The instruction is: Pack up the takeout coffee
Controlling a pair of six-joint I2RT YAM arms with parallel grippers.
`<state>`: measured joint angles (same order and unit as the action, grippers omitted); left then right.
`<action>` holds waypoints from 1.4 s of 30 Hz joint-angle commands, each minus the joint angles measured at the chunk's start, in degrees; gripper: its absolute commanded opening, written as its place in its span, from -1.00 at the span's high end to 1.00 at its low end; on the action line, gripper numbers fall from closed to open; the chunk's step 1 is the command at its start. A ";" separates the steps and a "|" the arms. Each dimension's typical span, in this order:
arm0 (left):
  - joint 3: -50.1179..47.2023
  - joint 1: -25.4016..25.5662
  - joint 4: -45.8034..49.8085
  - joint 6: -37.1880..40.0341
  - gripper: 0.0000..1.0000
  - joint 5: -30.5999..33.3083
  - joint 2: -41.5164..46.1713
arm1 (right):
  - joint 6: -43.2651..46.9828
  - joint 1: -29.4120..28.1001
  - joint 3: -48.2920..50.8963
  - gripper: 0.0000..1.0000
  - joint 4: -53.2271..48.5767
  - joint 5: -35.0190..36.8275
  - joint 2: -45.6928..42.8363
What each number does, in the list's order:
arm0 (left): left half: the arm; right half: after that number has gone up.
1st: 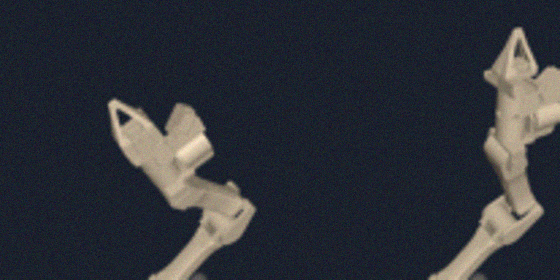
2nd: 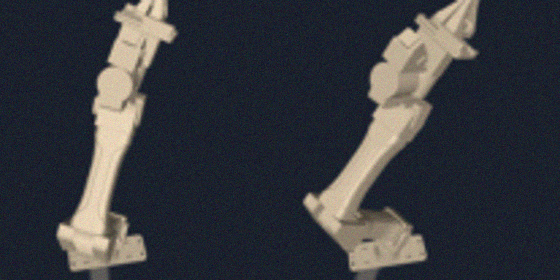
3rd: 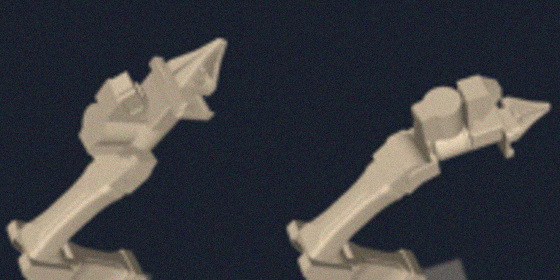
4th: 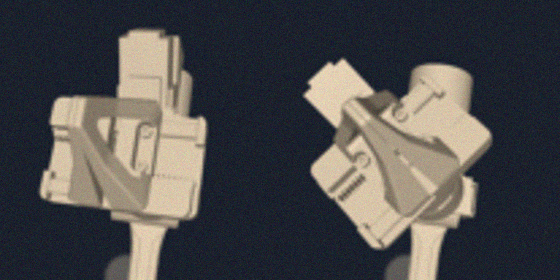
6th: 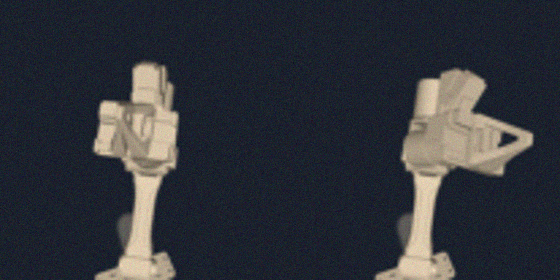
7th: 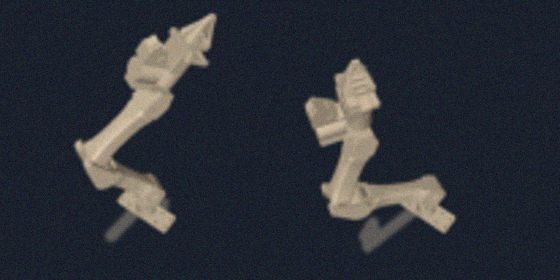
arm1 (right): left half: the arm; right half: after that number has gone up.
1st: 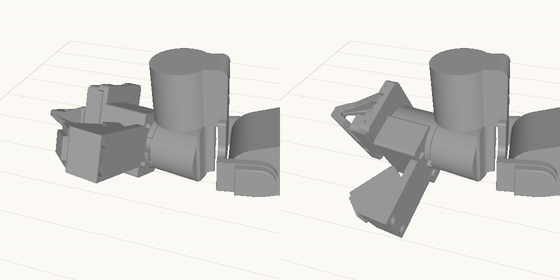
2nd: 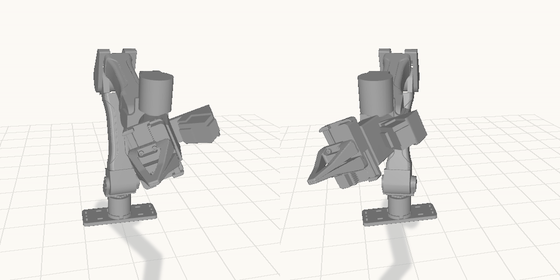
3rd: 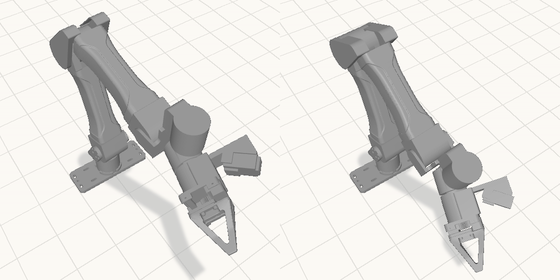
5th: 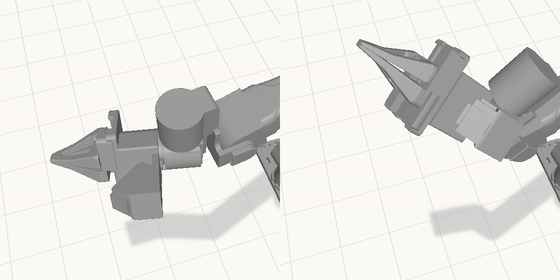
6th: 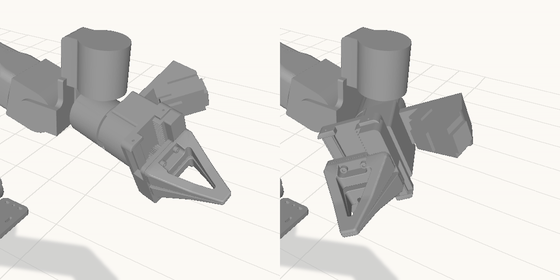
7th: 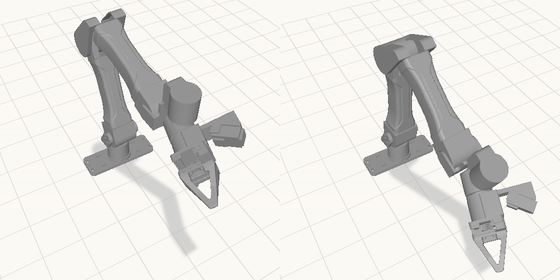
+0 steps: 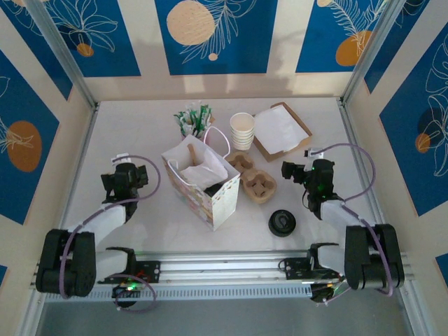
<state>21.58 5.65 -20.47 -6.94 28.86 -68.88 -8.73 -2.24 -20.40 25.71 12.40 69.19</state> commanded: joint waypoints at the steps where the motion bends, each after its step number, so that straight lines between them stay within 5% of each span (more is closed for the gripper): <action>1: -0.23 -0.65 -8.00 3.88 -1.00 -2.85 -2.64 | 3.96 -2.04 -1.12 -0.99 7.66 0.31 3.67; 9: -1.46 -0.96 -22.05 7.98 -1.00 -7.65 -8.04 | 7.25 -2.48 -3.52 -0.99 15.25 -2.11 11.85; 15: 0.72 -1.73 -20.71 6.97 -1.00 -14.95 -10.17 | 5.24 0.06 -4.16 -0.99 18.03 -5.55 16.05; 20: -7.90 -1.69 -52.04 7.73 -1.00 -19.09 -22.94 | 3.47 2.35 -3.33 -0.99 20.88 -9.24 18.08; 28: -1.57 -1.21 -35.61 6.94 -1.00 -15.84 -20.59 | 3.22 2.29 -3.44 -0.99 20.57 -8.36 18.17; 42: -0.97 -0.84 -34.72 8.22 -1.00 -18.49 -20.45 | 2.94 1.89 -3.23 -0.99 21.13 -6.16 18.09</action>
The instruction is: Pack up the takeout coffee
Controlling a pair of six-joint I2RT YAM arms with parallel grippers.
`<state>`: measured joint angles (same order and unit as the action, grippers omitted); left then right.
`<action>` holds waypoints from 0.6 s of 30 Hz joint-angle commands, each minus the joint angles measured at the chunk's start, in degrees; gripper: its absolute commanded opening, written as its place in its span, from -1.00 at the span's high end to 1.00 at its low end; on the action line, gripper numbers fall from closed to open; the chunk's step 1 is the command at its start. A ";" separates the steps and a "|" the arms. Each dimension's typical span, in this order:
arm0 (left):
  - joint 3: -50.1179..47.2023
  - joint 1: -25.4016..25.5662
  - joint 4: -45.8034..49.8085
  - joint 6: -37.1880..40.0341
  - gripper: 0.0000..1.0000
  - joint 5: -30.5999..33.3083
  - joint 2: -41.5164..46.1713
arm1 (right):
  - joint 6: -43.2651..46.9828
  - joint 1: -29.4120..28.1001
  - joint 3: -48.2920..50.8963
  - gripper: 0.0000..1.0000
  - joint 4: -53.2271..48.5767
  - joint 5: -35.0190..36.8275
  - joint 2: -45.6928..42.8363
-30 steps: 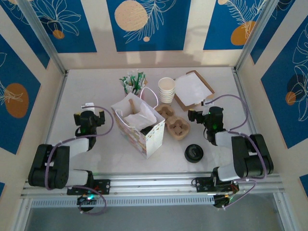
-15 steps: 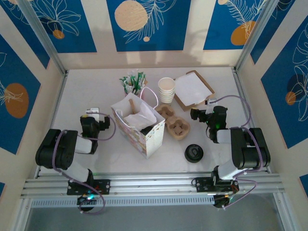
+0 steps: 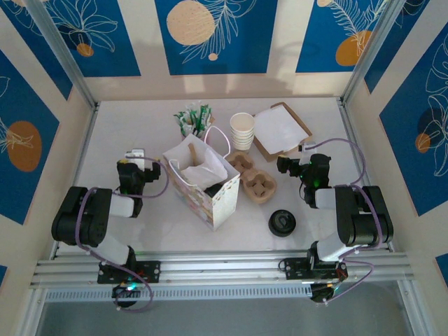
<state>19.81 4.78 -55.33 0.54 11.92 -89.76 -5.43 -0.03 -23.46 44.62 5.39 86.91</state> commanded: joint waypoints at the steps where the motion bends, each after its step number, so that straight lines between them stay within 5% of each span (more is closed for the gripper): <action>1: 0.84 0.05 0.05 0.71 -1.00 -1.55 0.34 | -0.37 -0.32 -0.18 -0.99 2.14 0.85 0.36; 18: 0.84 0.06 0.18 0.70 -1.00 -1.55 0.40 | -0.46 -0.14 -0.25 -0.99 1.88 0.39 0.35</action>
